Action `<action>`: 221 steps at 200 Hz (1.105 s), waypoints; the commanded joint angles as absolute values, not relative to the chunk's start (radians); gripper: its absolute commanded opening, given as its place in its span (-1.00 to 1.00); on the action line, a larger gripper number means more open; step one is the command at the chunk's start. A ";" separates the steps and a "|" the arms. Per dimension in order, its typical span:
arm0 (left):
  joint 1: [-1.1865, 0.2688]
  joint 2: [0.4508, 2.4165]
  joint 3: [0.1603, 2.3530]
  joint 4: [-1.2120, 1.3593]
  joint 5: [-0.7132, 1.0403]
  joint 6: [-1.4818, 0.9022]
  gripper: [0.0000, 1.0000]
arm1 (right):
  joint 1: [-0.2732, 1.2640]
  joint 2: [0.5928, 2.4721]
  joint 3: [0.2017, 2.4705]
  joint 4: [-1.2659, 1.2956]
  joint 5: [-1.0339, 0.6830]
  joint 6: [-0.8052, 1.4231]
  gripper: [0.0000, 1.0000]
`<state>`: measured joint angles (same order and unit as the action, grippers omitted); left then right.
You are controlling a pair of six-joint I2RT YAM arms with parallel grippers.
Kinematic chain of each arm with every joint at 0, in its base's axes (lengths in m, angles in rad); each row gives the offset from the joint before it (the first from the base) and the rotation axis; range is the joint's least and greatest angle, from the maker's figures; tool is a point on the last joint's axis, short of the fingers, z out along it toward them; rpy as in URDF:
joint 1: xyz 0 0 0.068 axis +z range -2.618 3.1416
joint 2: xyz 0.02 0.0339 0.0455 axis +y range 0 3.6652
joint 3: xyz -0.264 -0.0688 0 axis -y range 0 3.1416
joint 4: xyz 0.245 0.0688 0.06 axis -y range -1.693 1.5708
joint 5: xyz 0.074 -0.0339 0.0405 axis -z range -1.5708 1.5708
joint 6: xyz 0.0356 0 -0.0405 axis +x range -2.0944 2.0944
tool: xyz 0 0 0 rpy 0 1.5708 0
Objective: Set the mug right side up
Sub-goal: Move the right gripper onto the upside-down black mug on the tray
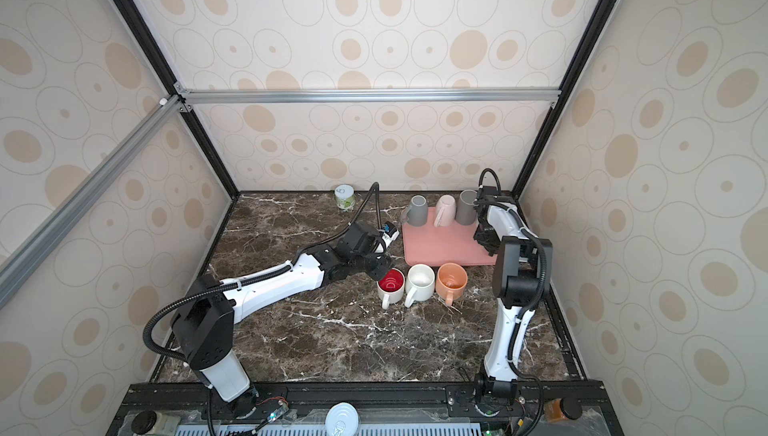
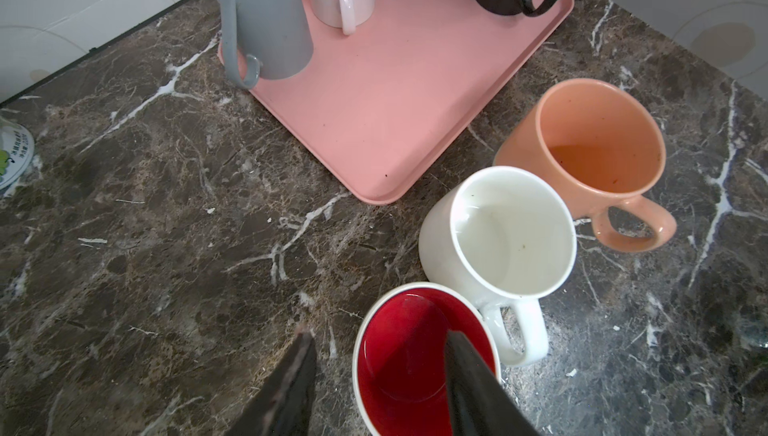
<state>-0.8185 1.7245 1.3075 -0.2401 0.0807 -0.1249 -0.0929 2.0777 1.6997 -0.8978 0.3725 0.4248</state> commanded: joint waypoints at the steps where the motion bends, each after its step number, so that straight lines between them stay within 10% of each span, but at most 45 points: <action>1: -0.810 1.736 1.301 -0.225 0.095 -0.110 0.02 | -0.091 2.062 1.673 -0.921 0.346 0.429 -0.74; 108: -0.809 1.749 1.312 -0.206 0.155 -0.158 0.02 | 0.032 1.788 1.302 -0.786 0.266 0.395 -0.94; 221: -0.810 1.741 1.305 -0.207 0.148 -0.176 0.02 | 0.219 1.858 1.481 -0.763 0.242 0.284 -1.00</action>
<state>-0.8143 1.7302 1.3006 -0.2192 0.1509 -0.1677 0.1848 1.8565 1.4265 -0.7776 0.2352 0.3157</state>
